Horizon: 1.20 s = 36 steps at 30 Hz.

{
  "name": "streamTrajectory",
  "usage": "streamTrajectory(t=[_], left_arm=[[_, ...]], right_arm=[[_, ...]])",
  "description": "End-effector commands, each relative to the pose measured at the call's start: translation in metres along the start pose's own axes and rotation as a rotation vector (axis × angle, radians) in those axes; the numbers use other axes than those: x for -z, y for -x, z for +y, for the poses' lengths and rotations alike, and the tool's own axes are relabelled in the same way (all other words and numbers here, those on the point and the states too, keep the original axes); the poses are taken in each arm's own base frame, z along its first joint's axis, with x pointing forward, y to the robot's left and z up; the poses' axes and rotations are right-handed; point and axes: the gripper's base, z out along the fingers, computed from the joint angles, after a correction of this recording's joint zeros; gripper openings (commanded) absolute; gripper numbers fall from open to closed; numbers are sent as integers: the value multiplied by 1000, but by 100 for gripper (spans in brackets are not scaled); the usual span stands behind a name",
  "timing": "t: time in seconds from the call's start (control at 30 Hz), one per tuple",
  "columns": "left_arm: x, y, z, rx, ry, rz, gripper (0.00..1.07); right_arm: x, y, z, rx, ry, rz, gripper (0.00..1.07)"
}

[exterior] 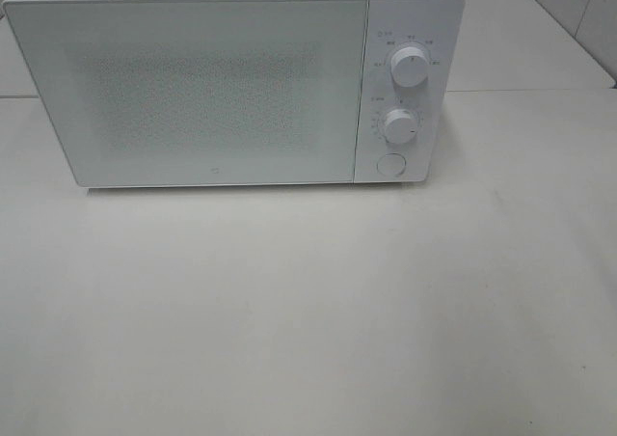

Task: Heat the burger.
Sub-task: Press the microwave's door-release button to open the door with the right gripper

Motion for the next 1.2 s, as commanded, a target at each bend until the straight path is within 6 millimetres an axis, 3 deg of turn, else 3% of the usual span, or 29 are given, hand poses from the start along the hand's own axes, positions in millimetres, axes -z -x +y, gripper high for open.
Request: streamTrajectory(t=[0.03, 0.17, 0.4, 0.53, 0.8, 0.97, 1.2], left_arm=[[3, -2, 0, 0, -5, -23, 102], [3, -2, 0, 0, -5, -23, 102], [3, -2, 0, 0, -5, -23, 102], [3, -2, 0, 0, -5, -23, 102], [3, -2, 0, 0, -5, -23, 102], [3, -2, 0, 0, -5, -23, 102], [3, -2, 0, 0, -5, -23, 102]], right_arm=[[-18, -4, 2, 12, 23, -82, 76], [-41, -11, 5, -4, 59, -187, 76], [-71, -19, 6, 5, 67, -191, 76], [-92, -40, 8, 4, 45, -213, 76], [-101, -62, 32, 42, 0, -251, 76], [-102, -81, 65, 16, 44, -184, 76], [-97, -99, 87, -47, 43, -108, 76]])
